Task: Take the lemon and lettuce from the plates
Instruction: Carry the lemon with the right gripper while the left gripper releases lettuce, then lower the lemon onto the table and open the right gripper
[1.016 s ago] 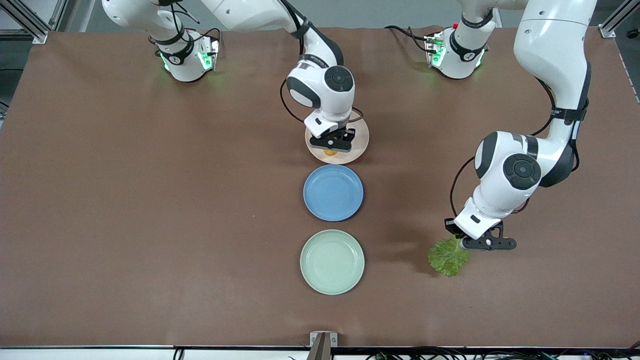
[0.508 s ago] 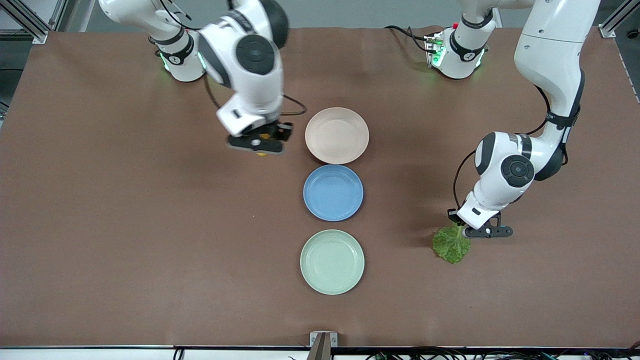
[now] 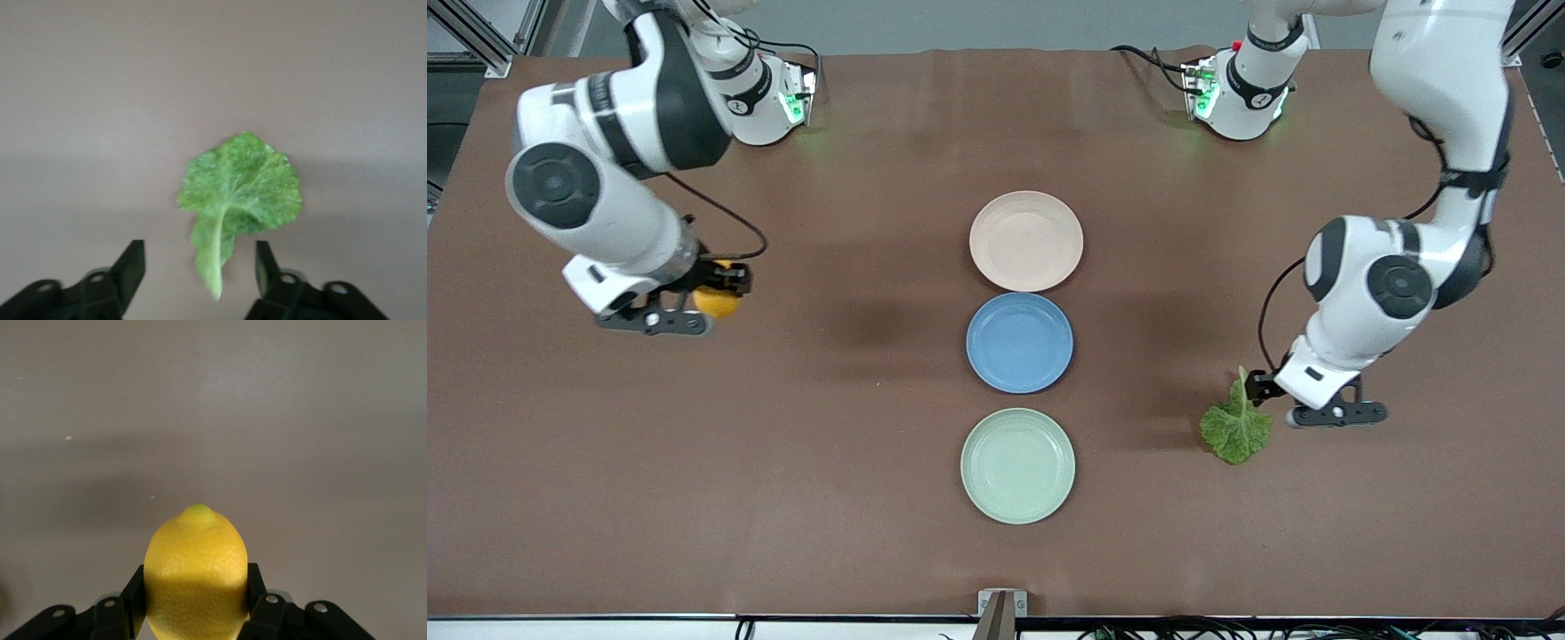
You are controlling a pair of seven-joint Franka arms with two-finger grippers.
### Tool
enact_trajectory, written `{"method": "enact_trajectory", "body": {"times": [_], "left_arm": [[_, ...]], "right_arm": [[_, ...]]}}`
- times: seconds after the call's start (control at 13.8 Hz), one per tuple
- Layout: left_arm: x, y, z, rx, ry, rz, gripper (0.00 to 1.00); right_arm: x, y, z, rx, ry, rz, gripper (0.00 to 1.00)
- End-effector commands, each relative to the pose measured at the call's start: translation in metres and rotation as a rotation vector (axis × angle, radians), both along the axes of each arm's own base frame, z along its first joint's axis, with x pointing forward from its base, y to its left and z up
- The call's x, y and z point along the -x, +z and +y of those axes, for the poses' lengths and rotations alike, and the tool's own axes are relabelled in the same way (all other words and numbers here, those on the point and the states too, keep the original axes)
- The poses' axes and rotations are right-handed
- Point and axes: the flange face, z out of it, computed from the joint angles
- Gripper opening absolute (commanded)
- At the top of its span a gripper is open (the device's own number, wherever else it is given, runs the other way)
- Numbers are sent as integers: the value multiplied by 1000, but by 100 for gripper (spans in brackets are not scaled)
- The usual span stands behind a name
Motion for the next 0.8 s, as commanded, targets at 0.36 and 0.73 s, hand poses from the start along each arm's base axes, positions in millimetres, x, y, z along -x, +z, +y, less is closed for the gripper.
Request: {"method": "enact_trajectory", "body": {"times": [0.36,0.73], "left_arm": [[40,245,12,-24,-18,96,100],[99,295,28,51,-103,137,100]], "right_arm": [[4,-97,-163,-57,30,-61,23],[8,-175,-251,-94,62,-49,23]]}}
